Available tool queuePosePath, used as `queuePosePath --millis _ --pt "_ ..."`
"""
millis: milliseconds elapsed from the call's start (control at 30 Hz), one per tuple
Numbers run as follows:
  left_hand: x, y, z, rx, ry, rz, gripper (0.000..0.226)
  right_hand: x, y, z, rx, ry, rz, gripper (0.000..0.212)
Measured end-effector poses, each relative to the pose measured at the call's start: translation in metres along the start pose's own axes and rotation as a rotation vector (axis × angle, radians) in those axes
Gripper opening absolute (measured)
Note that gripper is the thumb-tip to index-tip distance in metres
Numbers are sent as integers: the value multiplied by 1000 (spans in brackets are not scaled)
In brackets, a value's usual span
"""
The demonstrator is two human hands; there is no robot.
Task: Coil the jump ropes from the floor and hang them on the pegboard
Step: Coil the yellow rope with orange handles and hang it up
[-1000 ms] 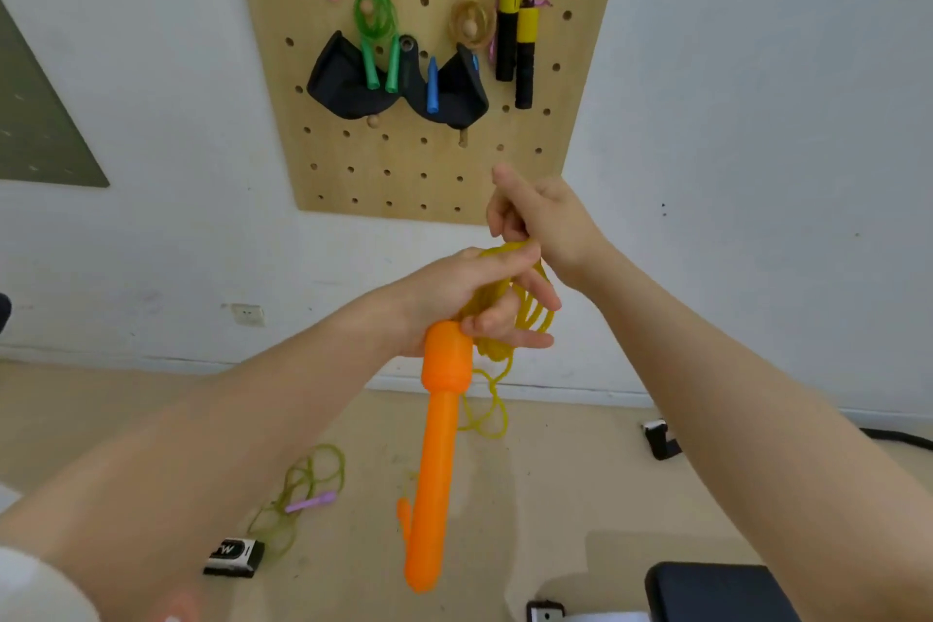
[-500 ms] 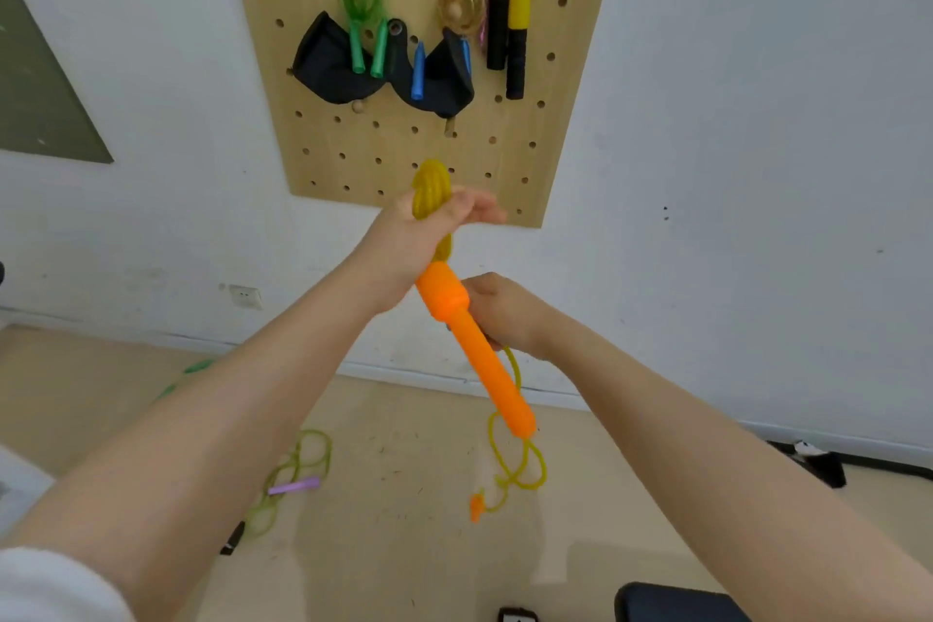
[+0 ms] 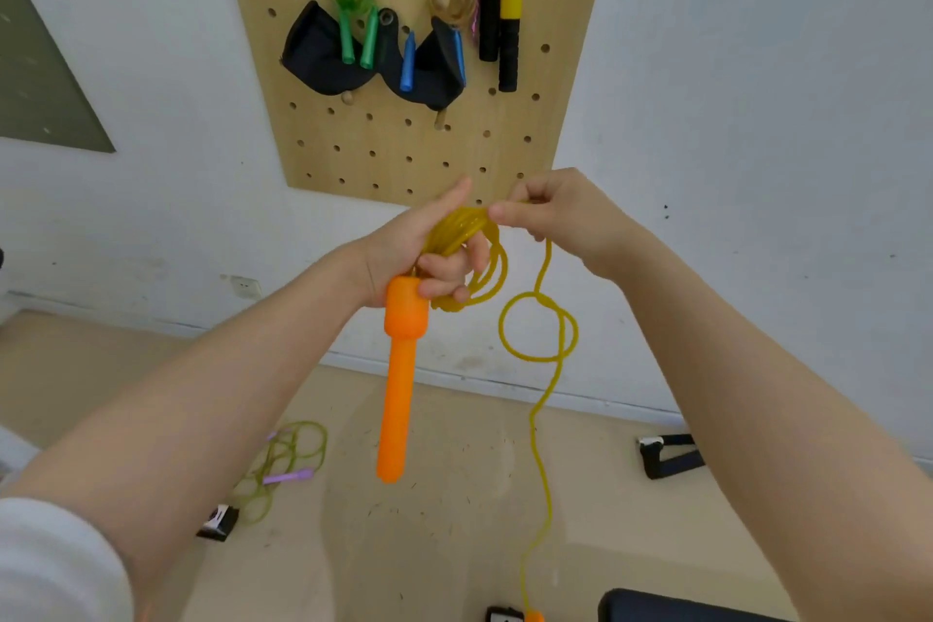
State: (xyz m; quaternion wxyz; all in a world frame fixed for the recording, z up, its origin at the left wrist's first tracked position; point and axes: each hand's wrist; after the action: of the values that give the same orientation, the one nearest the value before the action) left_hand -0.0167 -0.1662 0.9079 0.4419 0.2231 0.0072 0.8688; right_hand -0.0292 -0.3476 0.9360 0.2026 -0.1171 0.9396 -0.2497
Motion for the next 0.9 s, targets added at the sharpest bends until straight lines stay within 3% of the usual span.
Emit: queuePosePath --millis 133,300,400,467,533,567,733,900 --pt "-2 -2 7 17 -48 -243 36 6 6 25 -312 -36 13 27" --pt "-3 6 6 31 -137 -284 34 14 15 32 -617 -43 18 30" --pt "-3 24 7 -171 -208 -270 23 9 21 33 -686 -6 127 26" --pt "-6 34 7 -111 -96 -300 24 4 30 37 -690 57 163 34" --pt "-6 39 10 118 101 -357 19 4 41 43 -661 186 158 43" --pt "-6 37 11 219 184 -321 22 8 46 46 -588 211 123 42" --pt "-4 1 17 412 384 266 30 31 51 48 -382 197 -248 23" --pt "-9 -32 -1 218 308 620 26 31 39 35 -339 255 -432 17"
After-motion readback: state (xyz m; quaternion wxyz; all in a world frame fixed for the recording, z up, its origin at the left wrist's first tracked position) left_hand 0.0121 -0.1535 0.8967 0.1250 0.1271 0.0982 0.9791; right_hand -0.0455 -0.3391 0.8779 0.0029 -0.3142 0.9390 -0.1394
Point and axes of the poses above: each hand's wrist, its own x-axis away from the middle knuckle, its own y-axis out of the palm, z = x × y, and after that the axes turned 14 degrees about -y, right-handed
